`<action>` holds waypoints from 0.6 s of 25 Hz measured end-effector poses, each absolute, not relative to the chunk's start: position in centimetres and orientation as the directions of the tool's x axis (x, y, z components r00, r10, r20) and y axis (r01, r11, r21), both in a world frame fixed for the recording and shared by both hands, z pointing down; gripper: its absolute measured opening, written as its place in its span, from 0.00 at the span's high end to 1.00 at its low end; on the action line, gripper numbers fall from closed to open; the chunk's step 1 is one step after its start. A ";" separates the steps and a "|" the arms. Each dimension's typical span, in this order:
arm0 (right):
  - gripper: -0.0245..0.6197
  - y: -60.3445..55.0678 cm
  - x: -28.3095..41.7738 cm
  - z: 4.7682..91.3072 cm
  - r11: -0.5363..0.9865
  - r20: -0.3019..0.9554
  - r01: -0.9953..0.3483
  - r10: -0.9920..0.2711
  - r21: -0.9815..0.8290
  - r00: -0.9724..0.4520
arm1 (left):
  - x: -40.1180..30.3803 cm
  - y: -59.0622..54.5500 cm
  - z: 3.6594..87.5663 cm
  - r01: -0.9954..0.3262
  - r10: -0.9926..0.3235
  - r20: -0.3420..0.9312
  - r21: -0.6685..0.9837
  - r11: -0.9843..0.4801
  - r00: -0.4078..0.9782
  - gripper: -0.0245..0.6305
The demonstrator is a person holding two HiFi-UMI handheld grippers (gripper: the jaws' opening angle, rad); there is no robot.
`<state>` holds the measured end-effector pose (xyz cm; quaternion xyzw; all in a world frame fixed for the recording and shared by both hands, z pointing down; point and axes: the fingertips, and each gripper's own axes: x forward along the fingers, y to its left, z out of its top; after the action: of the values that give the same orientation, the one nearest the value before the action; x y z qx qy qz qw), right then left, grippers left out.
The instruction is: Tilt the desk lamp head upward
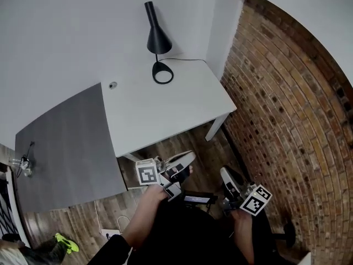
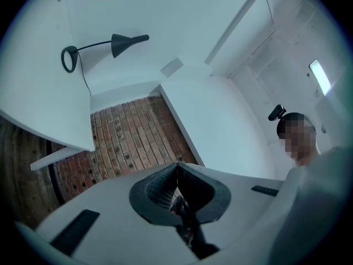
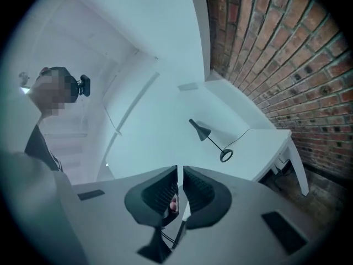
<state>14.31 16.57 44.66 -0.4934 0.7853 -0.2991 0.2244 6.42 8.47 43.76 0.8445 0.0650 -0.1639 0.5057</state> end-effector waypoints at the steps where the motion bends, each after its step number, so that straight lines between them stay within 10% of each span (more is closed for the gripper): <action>1: 0.93 15.2 14.0 44.6 0.339 -0.051 -0.638 -0.904 -0.692 -0.424 | 6.2 7.4 43.6 0.274 -0.065 -0.346 0.832 -0.482 0.936 0.94; 15: 0.93 0.5 11.5 44.7 0.370 -0.039 -0.522 -0.841 -0.769 -0.539 | 3.8 -3.4 44.4 0.209 -0.159 -0.333 0.830 -0.518 0.929 0.94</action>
<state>11.52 0.53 44.71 -0.4270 0.7980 -0.3644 0.2192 3.79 -3.40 44.42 0.8508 0.0146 -0.1874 0.4907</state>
